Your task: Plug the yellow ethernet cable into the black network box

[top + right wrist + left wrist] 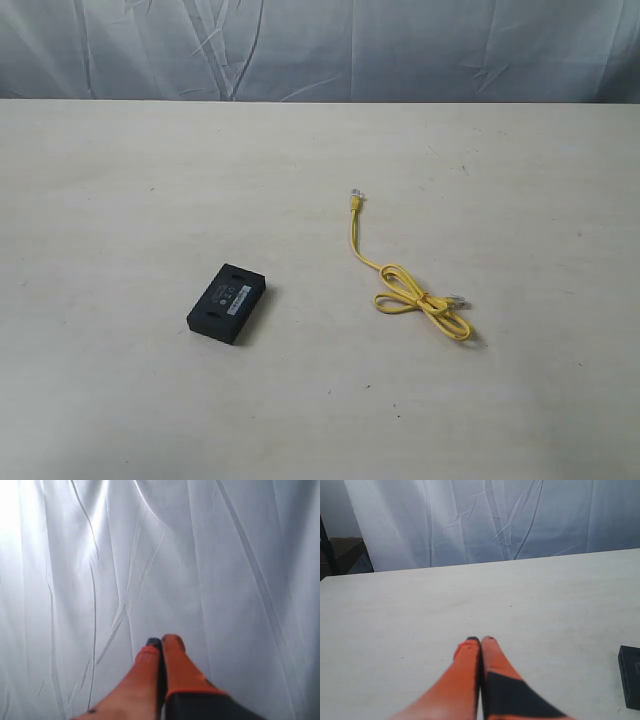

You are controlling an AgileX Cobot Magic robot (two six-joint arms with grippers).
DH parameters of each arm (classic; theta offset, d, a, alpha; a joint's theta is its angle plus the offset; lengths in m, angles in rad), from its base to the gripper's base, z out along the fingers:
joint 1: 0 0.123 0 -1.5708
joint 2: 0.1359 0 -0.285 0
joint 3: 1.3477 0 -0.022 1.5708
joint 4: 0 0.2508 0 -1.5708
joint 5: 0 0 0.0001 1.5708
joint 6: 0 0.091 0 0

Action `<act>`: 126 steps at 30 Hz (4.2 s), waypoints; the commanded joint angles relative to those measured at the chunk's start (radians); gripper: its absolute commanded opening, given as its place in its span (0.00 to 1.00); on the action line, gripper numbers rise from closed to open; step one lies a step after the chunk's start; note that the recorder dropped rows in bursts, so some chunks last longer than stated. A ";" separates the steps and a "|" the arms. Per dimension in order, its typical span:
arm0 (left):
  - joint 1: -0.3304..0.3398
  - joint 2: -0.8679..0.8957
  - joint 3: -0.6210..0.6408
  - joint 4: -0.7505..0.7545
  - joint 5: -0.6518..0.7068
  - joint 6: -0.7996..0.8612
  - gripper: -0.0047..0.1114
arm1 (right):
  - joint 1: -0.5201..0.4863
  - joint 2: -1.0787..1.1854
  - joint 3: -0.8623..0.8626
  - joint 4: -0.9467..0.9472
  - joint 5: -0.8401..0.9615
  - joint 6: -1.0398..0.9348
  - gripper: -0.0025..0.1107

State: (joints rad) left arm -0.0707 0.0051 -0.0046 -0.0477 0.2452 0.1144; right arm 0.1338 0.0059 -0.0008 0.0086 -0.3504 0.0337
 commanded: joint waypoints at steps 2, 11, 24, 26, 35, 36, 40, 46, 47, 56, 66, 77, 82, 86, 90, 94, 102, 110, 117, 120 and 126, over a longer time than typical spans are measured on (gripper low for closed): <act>0.002 -0.005 0.005 0.005 -0.014 -0.004 0.04 | -0.005 -0.006 -0.001 0.010 0.024 -0.004 0.02; 0.002 -0.005 0.005 0.005 -0.014 -0.004 0.04 | -0.005 0.380 -0.411 0.011 0.677 -0.058 0.01; 0.002 -0.005 0.005 0.005 -0.014 -0.002 0.04 | -0.003 1.065 -0.638 0.200 0.611 -0.060 0.01; 0.002 -0.005 0.005 0.005 -0.014 -0.002 0.04 | -0.003 1.172 -0.698 0.205 0.668 -0.060 0.01; 0.002 -0.005 0.005 0.005 -0.014 -0.002 0.04 | 0.115 1.624 -1.114 0.204 0.912 -0.060 0.01; 0.002 -0.005 0.005 0.005 -0.014 -0.002 0.04 | 0.138 1.677 -1.157 0.195 0.923 -0.060 0.01; 0.002 -0.005 0.005 0.005 -0.014 -0.002 0.04 | 0.235 1.876 -1.380 0.175 1.003 -0.060 0.01; 0.002 -0.005 0.005 0.005 -0.014 -0.002 0.04 | 0.316 2.143 -1.668 0.103 1.183 0.054 0.01; 0.002 -0.005 0.005 0.005 -0.014 -0.002 0.04 | 0.327 2.179 -1.714 0.064 1.215 0.088 0.01; 0.002 -0.005 0.005 0.005 -0.014 -0.002 0.04 | 0.357 2.313 -1.915 -0.023 1.328 0.187 0.01; 0.002 -0.005 0.005 0.005 -0.014 -0.002 0.04 | 0.355 2.338 -1.915 0.149 1.316 0.225 0.01; 0.002 -0.005 0.005 0.005 -0.014 -0.002 0.04 | 0.405 2.344 -1.915 -0.068 1.338 0.354 0.01; 0.002 -0.005 0.005 0.005 -0.014 -0.002 0.04 | 0.409 2.353 -1.915 -0.080 1.341 0.394 0.03; 0.002 -0.005 0.005 0.005 -0.014 -0.002 0.04 | 0.409 2.370 -1.915 -0.078 1.348 0.414 0.22; 0.002 -0.005 0.005 0.005 -0.014 -0.002 0.04 | 0.409 2.388 -1.915 -0.079 1.344 0.414 0.37; 0.002 -0.005 0.005 0.005 -0.014 -0.002 0.04 | 0.409 2.415 -1.915 -0.083 1.347 0.414 0.37; 0.002 -0.005 0.005 0.005 -0.014 -0.002 0.04 | 0.409 2.329 -1.915 -0.030 1.430 0.233 0.02; 0.002 -0.005 0.005 0.005 -0.014 -0.002 0.04 | 0.409 2.065 -1.614 0.103 1.318 0.043 0.02; 0.002 -0.005 0.005 0.005 -0.014 -0.002 0.04 | 0.409 1.878 -1.316 0.145 1.171 -0.043 0.02; 0.002 -0.005 0.005 0.007 -0.014 -0.003 0.04 | 0.409 1.852 -1.245 0.157 1.121 -0.068 0.02; 0.002 -0.005 0.005 0.007 -0.014 -0.003 0.04 | 0.409 1.854 -1.205 0.184 1.106 -0.068 0.02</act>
State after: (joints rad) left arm -0.0707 0.0051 -0.0046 -0.0477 0.2452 0.1144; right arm 0.5441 1.8684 -1.2142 0.1854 0.7664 -0.0238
